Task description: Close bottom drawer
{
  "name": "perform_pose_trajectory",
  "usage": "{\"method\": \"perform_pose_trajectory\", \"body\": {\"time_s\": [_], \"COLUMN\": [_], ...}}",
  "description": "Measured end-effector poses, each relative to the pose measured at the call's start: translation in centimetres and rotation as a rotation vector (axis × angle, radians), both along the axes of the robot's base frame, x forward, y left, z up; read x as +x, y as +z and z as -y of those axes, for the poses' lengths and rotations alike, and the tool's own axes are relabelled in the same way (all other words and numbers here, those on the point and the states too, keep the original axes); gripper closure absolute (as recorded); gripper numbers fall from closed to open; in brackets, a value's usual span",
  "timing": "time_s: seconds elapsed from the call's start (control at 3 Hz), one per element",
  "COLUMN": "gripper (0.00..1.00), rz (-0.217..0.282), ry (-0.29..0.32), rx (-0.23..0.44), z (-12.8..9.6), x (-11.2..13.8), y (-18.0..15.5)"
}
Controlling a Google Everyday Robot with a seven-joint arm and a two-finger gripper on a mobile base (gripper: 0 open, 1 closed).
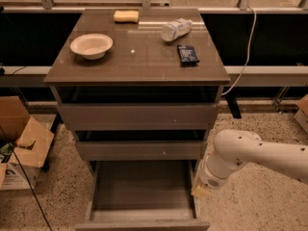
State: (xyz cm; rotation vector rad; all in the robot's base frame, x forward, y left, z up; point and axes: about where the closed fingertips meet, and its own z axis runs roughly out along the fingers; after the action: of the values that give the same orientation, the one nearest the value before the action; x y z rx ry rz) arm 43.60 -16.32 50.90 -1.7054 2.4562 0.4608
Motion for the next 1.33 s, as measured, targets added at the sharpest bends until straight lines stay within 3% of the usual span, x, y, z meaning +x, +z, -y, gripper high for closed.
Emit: {"method": "perform_pose_trajectory", "body": {"time_s": [0.67,1.33], "gripper": [1.00,1.00], "rz": [-0.054,-0.073], "ry": [-0.021,-0.059], "rx": [-0.007,0.014], "z": [0.4,1.6], "x": [-0.6,-1.1], "y": [-5.7,-12.0]}}
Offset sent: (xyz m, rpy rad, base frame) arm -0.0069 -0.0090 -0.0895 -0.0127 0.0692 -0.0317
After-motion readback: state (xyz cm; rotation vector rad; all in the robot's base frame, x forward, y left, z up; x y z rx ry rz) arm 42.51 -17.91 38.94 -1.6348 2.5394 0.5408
